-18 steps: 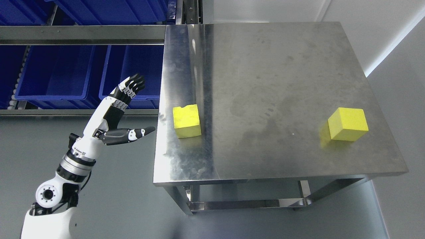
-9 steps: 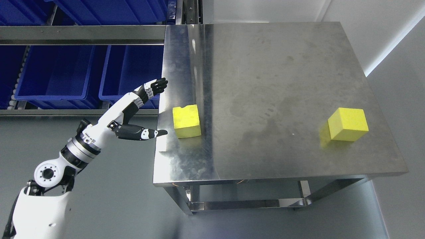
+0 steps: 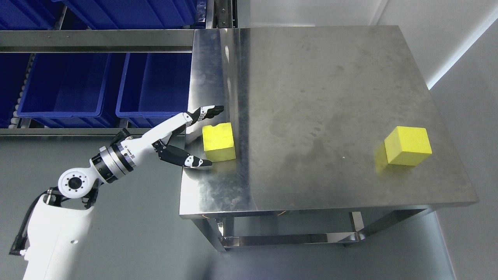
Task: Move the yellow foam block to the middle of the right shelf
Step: 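Close the left hand fingers around the yellow foam cube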
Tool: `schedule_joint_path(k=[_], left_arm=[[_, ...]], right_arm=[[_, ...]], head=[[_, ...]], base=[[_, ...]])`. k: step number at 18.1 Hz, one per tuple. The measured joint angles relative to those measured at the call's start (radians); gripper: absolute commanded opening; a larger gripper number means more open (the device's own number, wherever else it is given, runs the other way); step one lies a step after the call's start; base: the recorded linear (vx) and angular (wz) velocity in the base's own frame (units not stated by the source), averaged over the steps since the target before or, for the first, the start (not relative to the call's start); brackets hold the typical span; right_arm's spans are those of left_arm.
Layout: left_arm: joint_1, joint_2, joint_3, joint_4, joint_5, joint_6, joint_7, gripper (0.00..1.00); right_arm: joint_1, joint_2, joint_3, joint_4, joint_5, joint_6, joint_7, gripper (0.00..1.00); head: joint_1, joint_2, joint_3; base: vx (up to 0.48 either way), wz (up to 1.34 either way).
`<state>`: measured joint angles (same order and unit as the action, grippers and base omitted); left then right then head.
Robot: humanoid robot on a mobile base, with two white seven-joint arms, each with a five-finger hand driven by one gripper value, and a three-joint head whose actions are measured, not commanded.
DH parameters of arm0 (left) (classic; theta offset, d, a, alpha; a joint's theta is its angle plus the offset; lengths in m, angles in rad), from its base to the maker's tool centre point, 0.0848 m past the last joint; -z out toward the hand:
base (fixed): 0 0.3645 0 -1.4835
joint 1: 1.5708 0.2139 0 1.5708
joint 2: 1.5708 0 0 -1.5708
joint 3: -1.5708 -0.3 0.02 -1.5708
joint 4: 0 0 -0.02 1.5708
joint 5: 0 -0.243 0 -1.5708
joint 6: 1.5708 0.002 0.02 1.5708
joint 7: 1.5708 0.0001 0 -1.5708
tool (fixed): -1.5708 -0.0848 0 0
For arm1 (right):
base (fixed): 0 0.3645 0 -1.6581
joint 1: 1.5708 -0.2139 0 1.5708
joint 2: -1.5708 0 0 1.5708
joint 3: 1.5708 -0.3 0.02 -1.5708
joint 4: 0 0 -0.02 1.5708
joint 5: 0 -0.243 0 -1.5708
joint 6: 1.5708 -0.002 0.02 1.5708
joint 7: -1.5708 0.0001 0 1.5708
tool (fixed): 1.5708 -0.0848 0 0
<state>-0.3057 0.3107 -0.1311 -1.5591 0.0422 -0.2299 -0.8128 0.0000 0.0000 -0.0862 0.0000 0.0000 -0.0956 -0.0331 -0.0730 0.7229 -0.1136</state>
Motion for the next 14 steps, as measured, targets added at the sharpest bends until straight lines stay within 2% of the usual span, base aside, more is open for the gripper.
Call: schedule_joint_path(k=[3,7,10,13,14], left_arm=[[-0.041,-0.004,-0.034,0.037,-0.019,0.001,-0.002,0.97],[-0.083,-0.017,-0.075,0.083,-0.031,0.014,-0.004,0.85],[-0.099,-0.033,-0.094,0.107,-0.035,0.031,-0.001,0.67],[-0.108,-0.056,-0.102,0.126,-0.037,0.038,0.002,0.42],[-0.109,-0.067,-0.098,0.132,-0.038,0.041,0.002,0.39]], right_arm=[[0.0,0.0,0.0,0.0,0.0,0.0,0.0,1.0],[0.0,0.0,0.0,0.0,0.0,0.0,0.0,1.0],[0.0,0.0,0.0,0.0,0.0,0.0,0.0,1.0],[0.0,0.0,0.0,0.0,0.0,0.0,0.0,1.0],[0.0,0.0,0.0,0.0,0.0,0.0,0.0,1.0]], head=[[0.0,0.0,0.0],[0.0,0.0,0.0],[0.0,0.0,0.0],[0.0,0.0,0.0],[0.0,0.0,0.0]], base=[[0.0,0.0],[0.0,0.0],[0.0,0.0],[-0.001,0.01],[-0.001,0.01]])
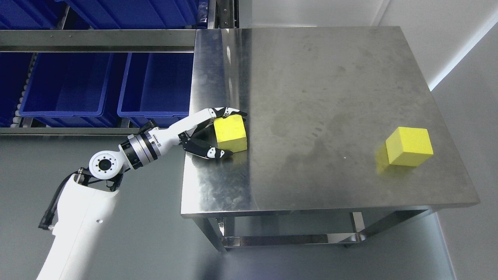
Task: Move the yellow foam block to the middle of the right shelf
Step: 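Close the left hand fingers around the yellow foam cube, then lift the yellow cube up off the table with the left hand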
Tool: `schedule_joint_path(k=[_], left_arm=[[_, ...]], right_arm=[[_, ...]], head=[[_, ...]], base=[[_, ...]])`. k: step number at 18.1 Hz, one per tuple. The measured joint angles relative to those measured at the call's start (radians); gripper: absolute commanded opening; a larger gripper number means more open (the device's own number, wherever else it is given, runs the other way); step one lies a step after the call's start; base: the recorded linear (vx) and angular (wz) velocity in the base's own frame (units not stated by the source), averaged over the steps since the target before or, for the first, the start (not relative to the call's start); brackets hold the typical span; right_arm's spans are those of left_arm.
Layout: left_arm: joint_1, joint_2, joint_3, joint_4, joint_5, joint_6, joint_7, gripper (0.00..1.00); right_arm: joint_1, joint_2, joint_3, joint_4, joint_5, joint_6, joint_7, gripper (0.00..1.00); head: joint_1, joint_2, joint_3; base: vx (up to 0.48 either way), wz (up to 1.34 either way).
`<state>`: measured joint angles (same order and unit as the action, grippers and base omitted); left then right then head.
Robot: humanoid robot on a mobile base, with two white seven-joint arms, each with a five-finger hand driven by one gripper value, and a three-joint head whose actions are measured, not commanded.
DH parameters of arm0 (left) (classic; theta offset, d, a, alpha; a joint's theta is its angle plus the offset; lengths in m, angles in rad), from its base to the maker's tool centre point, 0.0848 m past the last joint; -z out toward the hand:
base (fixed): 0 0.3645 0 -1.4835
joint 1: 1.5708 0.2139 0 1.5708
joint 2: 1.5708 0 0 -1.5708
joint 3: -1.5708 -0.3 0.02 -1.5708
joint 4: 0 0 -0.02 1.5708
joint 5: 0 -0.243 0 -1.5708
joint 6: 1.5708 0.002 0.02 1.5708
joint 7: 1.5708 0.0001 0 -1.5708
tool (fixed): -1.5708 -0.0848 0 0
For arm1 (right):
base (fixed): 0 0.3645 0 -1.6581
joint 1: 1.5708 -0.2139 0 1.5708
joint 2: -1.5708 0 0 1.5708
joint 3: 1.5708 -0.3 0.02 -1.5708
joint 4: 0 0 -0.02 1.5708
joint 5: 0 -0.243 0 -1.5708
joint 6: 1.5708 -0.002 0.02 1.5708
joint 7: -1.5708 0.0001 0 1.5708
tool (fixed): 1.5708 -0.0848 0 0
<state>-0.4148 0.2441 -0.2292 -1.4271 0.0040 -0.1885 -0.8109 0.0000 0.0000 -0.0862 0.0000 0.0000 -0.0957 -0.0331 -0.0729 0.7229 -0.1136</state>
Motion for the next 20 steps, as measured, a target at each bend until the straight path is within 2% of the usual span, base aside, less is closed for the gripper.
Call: schedule_joint_path(k=[3,7,9,12,15,20], left_arm=[[0.0,-0.043,0.024,0.015,0.016,0.016,-0.008,0.37],[-0.016,-0.107,0.09,0.021,0.071,0.022,0.014,0.43],[-0.025,-0.13,0.125,0.021,0.132,-0.01,0.112,0.41],[-0.034,-0.164,0.181,0.02,0.24,-0.157,0.365,0.43],[-0.016,-0.184,0.222,0.019,0.287,-0.225,0.564,0.43],[0.018,-0.206,0.28,0.016,0.324,-0.263,0.676,0.43]], right_arm=[[0.0,0.0,0.0,0.0,0.0,0.0,0.0,1.0],[0.0,0.0,0.0,0.0,0.0,0.0,0.0,1.0],[0.0,0.0,0.0,0.0,0.0,0.0,0.0,1.0],[0.0,0.0,0.0,0.0,0.0,0.0,0.0,1.0],[0.0,0.0,0.0,0.0,0.0,0.0,0.002,1.0],[0.0,0.0,0.0,0.0,0.0,0.0,0.002,1.0]], head=[[0.0,0.0,0.0],[0.0,0.0,0.0],[0.0,0.0,0.0],[0.0,0.0,0.0],[0.0,0.0,0.0],[0.0,0.0,0.0]], base=[[0.0,0.0],[0.001,-0.02],[0.006,-0.03],[0.0,0.01],[0.0,0.0],[0.002,0.02]])
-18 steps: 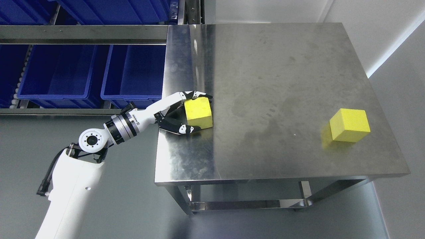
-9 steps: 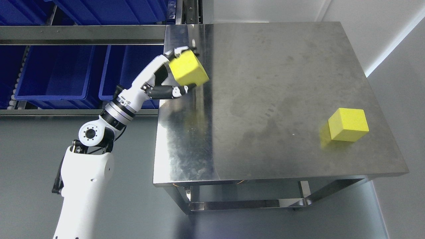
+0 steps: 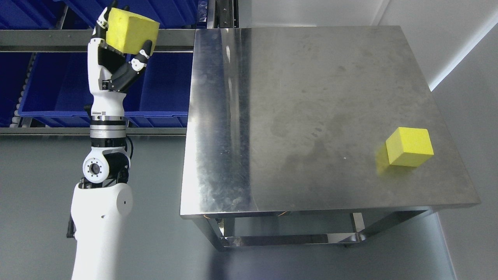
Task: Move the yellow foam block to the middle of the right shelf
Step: 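Lift the yellow cube up off the table with the left hand, then hold the cube raised in the left hand while turning toward the shelves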
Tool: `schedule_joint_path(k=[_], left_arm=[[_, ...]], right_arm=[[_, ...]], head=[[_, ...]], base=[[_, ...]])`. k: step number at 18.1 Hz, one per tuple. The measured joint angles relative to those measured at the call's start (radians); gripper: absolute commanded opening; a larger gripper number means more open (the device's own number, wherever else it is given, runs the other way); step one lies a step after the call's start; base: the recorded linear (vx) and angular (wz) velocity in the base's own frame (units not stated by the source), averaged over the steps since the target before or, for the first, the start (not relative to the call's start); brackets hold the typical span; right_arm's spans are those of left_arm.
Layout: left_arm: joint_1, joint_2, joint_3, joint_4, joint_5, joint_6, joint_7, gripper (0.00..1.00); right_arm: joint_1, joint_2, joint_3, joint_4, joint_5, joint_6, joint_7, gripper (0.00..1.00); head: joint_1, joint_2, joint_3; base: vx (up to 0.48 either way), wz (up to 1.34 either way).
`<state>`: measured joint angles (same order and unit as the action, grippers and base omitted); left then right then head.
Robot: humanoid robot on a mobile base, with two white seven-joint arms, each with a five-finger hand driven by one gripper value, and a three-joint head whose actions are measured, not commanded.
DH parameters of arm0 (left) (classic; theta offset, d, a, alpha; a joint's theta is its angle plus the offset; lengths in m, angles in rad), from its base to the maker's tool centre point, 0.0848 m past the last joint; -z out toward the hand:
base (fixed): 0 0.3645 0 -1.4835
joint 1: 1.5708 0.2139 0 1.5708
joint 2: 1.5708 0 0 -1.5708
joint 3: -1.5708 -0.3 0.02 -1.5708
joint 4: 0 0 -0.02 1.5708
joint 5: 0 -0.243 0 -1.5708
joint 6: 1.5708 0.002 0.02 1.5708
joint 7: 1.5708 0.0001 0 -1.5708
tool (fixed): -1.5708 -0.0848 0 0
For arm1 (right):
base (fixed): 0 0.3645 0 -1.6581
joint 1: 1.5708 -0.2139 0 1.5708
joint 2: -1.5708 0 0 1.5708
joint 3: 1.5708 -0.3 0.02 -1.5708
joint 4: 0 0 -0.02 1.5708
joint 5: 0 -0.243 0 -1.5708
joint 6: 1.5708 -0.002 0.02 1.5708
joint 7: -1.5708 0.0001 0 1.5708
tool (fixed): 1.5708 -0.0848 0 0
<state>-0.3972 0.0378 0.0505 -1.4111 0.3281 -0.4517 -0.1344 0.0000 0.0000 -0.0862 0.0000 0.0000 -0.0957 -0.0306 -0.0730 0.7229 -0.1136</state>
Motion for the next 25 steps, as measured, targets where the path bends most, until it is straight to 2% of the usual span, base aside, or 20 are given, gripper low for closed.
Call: schedule_joint_path(k=[5,11,25], left_arm=[[0.016,-0.016,0.027,-0.002,0.016,0.003,0.042,0.42],[0.03,-0.026,0.029,-0.013,0.023,0.09,0.122,0.42],[0.037,-0.035,-0.006,-0.048,0.024,0.114,0.11,0.42]], right_arm=[[0.0,0.0,0.0,0.0,0.0,0.0,-0.002,1.0],[0.0,0.0,0.0,0.0,0.0,0.0,-0.003,1.0],[0.0,0.0,0.0,0.0,0.0,0.0,-0.003,1.0]], head=[[0.0,0.0,0.0],[0.0,0.0,0.0],[0.0,0.0,0.0]], base=[[-0.005,0.17],[-0.045,0.46],[-0.04,1.1]])
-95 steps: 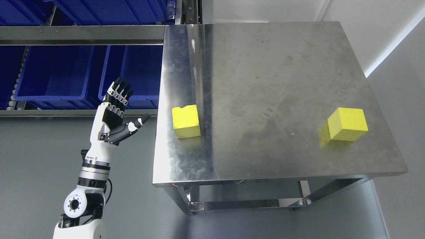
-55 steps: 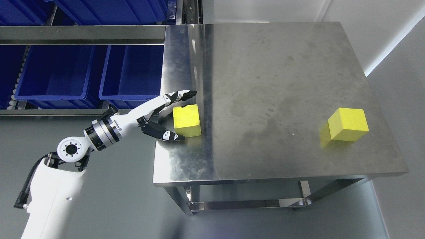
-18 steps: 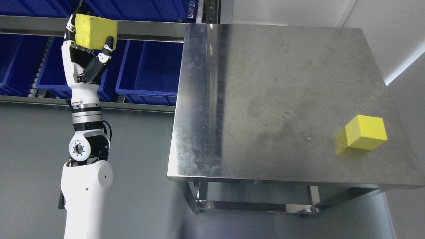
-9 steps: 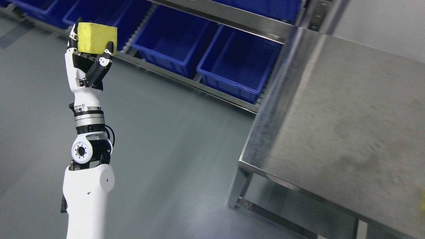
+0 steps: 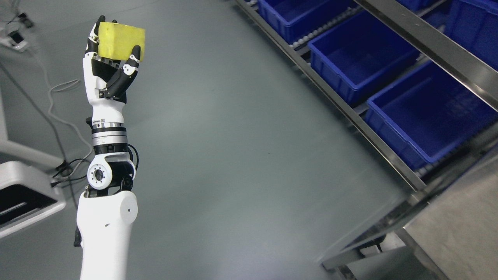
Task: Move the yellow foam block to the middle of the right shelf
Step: 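Hold the cube raised in the left hand while turning toward the shelves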
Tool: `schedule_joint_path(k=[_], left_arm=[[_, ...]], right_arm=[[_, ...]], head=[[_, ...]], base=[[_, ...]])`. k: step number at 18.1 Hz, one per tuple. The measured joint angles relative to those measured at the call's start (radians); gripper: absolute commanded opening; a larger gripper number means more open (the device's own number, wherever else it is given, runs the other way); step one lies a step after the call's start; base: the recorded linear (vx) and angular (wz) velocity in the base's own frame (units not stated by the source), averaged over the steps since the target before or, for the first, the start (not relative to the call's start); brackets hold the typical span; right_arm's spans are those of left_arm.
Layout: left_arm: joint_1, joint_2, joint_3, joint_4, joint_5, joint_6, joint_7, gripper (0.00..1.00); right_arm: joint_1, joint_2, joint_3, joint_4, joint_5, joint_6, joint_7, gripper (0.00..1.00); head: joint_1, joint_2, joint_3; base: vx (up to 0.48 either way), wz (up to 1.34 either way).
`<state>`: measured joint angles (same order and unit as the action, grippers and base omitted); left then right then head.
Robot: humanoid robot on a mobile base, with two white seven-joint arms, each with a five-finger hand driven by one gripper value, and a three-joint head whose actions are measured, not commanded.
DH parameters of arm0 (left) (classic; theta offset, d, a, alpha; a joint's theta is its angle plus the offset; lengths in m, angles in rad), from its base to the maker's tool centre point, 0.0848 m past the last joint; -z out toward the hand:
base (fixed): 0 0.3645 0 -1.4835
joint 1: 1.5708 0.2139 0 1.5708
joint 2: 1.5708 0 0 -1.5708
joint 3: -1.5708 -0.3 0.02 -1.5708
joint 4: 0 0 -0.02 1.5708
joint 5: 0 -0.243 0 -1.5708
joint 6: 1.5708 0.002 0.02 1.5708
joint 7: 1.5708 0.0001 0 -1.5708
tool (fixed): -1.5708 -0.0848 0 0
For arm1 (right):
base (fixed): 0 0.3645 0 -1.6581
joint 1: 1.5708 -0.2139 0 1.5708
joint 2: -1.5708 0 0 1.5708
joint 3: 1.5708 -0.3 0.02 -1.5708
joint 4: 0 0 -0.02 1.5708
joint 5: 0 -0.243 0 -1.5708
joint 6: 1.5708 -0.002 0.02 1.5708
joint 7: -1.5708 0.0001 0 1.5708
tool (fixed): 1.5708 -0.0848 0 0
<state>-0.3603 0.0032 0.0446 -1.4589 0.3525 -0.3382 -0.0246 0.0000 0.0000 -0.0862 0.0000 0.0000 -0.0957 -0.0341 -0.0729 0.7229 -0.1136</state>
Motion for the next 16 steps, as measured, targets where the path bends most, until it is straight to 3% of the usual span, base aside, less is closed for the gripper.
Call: schedule_joint_path(k=[6,16], left_arm=[[0.008,-0.002,-0.021,-0.005,0.0,0.0,-0.001,0.42],[0.018,-0.002,-0.035,-0.008,0.0,0.004,-0.002,0.42]], right_arm=[[0.0,0.0,0.0,0.0,0.0,0.0,0.0,1.0],[0.0,0.0,0.0,0.0,0.0,0.0,0.0,1.0]], head=[[0.0,0.0,0.0],[0.0,0.0,0.0]], base=[[0.043,0.5],[0.121,0.15]])
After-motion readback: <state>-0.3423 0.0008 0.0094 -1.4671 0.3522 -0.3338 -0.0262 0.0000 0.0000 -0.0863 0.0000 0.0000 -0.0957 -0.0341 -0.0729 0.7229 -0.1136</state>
